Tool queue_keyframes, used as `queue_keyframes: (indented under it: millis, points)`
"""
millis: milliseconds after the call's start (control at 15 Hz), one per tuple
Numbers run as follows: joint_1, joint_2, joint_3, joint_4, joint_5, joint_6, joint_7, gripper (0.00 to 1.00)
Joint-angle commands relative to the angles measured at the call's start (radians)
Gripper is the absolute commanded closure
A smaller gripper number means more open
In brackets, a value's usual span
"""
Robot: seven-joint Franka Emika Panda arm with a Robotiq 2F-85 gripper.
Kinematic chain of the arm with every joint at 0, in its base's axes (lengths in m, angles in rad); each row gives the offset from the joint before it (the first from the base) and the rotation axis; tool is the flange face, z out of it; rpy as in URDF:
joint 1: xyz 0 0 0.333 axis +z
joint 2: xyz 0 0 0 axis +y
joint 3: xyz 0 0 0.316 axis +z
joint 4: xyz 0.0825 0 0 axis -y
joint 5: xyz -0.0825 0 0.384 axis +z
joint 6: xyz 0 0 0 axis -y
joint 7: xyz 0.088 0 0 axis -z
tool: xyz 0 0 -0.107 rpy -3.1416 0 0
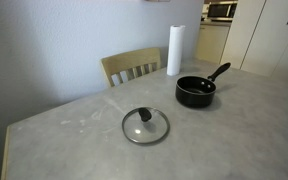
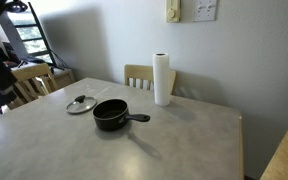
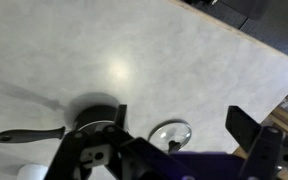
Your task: Pick up the lid and close the pot
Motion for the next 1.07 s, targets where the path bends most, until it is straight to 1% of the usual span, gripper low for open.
queue_keyframes:
  millis: [0, 200, 333, 533, 600, 733, 1000]
  points:
    - [0.084, 0.107, 0.046, 0.032, 0.07, -0.012, -0.074, 0.0]
    - [0.142, 0.174, 0.08, 0.049, 0.107, -0.019, -0.122, 0.0]
    - [0.167, 0.222, 0.112, 0.063, 0.126, -0.015, -0.151, 0.0]
    - [0.186, 0.289, 0.166, 0.084, 0.148, 0.011, -0.19, 0.0]
    - [0.14, 0.221, 0.18, 0.045, 0.146, -0.001, -0.16, 0.0]
    - [0.147, 0.256, 0.204, 0.061, 0.153, 0.0, -0.172, 0.0]
    - [0.147, 0.272, 0.208, 0.07, 0.153, 0.0, -0.179, 0.0]
